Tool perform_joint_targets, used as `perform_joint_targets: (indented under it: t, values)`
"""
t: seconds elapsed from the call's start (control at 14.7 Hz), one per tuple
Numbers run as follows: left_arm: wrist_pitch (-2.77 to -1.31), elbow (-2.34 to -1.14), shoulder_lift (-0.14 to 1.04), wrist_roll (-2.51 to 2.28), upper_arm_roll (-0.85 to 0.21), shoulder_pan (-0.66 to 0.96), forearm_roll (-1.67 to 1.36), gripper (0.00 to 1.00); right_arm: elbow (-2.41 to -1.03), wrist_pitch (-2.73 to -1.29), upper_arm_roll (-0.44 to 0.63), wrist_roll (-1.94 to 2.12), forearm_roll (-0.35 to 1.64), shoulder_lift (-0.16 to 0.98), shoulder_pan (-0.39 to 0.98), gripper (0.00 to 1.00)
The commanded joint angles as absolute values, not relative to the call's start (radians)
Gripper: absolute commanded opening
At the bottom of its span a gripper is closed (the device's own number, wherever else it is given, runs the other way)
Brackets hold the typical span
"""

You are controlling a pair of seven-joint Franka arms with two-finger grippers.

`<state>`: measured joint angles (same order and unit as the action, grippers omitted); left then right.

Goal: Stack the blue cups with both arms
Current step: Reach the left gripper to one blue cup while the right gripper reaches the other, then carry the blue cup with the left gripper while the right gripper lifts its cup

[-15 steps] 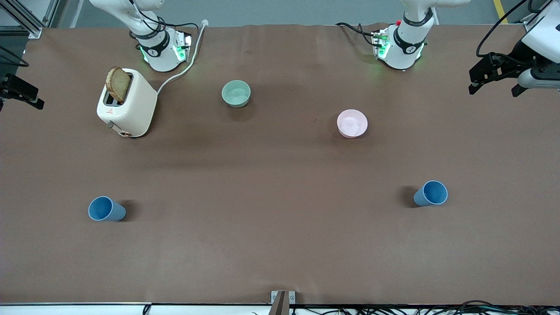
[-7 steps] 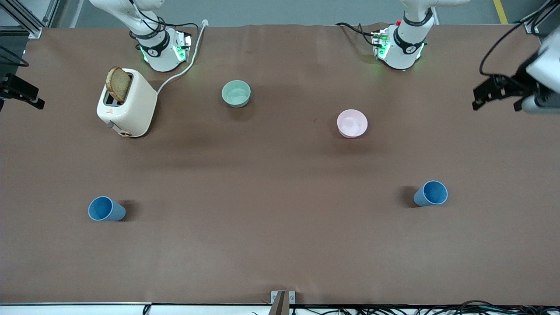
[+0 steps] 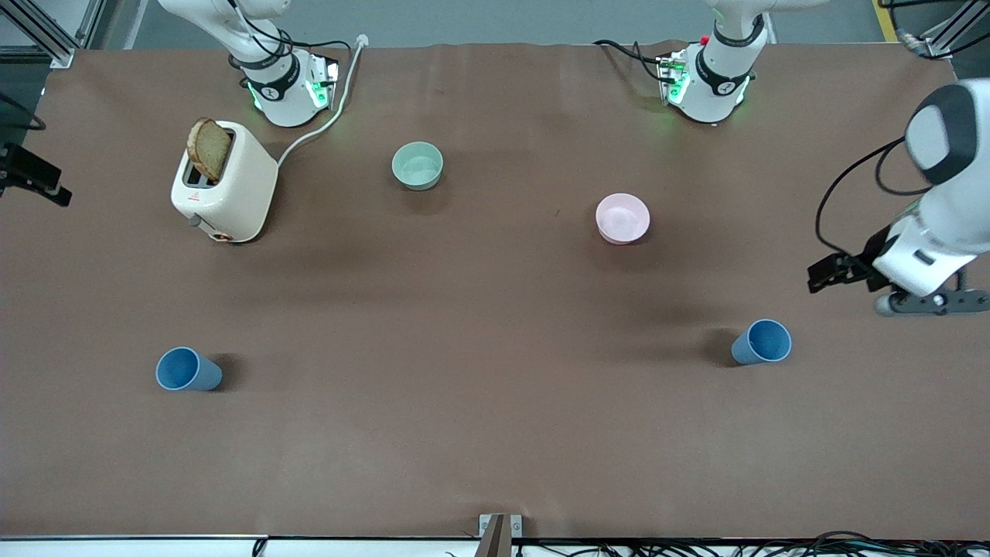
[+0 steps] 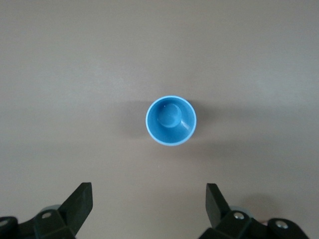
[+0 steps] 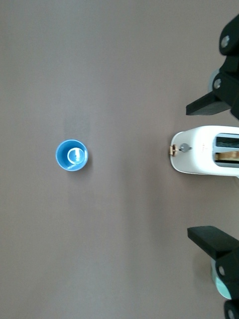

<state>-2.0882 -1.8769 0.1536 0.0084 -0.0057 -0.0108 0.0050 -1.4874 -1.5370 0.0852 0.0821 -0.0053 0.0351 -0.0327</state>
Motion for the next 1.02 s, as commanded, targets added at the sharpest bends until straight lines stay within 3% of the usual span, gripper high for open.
perform_joint_targets:
  t: [0.0,0.48,0.68,0.95]
  values:
    - [-2.19,-1.904,0.204,0.06,-0.008,-0.018,0.008,1.0,-1.477,-1.632,0.103,0.101,0.014,0.161,-0.055,0.98]
    - [-2.414,-1.904,0.385,0.064,-0.008,-0.017,0.008,0.71,-1.483,-1.966,0.101,0.158,0.069,0.481,-0.115,0.95]
    - [-2.451,-1.896,0.442,0.066,-0.006,-0.029,0.006,0.58,-1.545,-2.138,0.101,0.184,0.074,0.555,-0.133,0.94]
    - [-2.444,-1.898,0.465,0.064,-0.008,-0.041,0.008,0.19,-1.546,-2.229,0.1,0.206,0.173,0.644,-0.143,0.86]
